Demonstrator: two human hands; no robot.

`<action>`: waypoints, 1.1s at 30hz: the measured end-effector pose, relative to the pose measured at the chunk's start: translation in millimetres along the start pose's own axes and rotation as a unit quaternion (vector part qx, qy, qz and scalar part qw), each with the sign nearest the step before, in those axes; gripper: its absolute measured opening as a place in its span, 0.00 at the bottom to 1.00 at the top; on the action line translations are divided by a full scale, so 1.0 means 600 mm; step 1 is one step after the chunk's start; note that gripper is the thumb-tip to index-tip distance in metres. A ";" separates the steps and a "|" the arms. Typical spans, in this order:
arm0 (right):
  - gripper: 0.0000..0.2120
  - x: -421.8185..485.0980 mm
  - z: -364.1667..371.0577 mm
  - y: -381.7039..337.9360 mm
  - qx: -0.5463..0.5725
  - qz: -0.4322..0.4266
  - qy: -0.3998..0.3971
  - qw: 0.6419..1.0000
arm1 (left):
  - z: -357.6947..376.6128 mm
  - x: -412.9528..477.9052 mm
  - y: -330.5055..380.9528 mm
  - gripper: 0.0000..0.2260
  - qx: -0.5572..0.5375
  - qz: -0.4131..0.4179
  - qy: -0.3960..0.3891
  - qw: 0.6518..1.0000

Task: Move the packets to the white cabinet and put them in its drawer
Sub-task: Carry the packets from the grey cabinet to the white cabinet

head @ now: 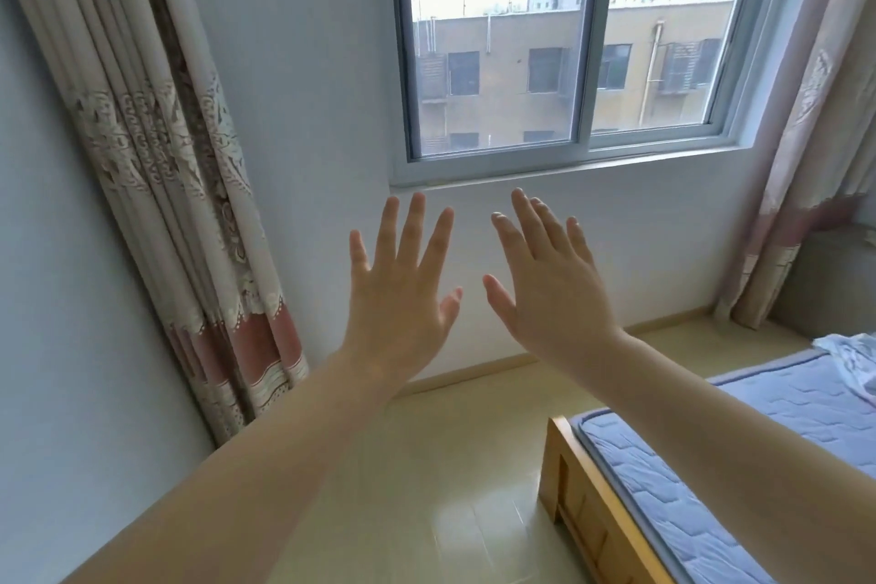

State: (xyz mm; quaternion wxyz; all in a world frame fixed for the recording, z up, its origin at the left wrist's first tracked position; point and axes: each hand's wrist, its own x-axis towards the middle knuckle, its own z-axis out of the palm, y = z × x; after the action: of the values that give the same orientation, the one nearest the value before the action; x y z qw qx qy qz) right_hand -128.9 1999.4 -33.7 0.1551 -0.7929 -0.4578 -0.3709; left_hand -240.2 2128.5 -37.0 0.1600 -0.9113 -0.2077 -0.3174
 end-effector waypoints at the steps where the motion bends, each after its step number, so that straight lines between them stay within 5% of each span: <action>1: 0.29 0.022 0.030 0.013 -0.008 0.007 0.001 1.000 | 0.033 0.032 -0.009 0.33 -0.011 0.005 0.002 1.000; 15: 0.28 0.338 0.443 0.338 -0.111 0.082 -0.036 0.990 | 0.476 0.528 0.009 0.35 -0.038 0.125 0.000 0.991; 22: 0.30 0.481 0.631 0.488 -0.137 0.119 -0.033 0.983 | 0.671 0.772 0.027 0.36 -0.135 0.166 0.014 0.977; 33: 0.29 0.665 0.877 0.814 -0.260 0.232 -0.047 0.936 | 0.984 1.202 0.199 0.35 -0.202 0.321 0.025 0.925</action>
State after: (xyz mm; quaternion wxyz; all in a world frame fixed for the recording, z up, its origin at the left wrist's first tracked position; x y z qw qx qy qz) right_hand 638.8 2291.1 -52.6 0.0040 -0.9062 -0.1553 -0.3933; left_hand 633.3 2475.2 -32.5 0.0708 -0.9341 0.1688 -0.3065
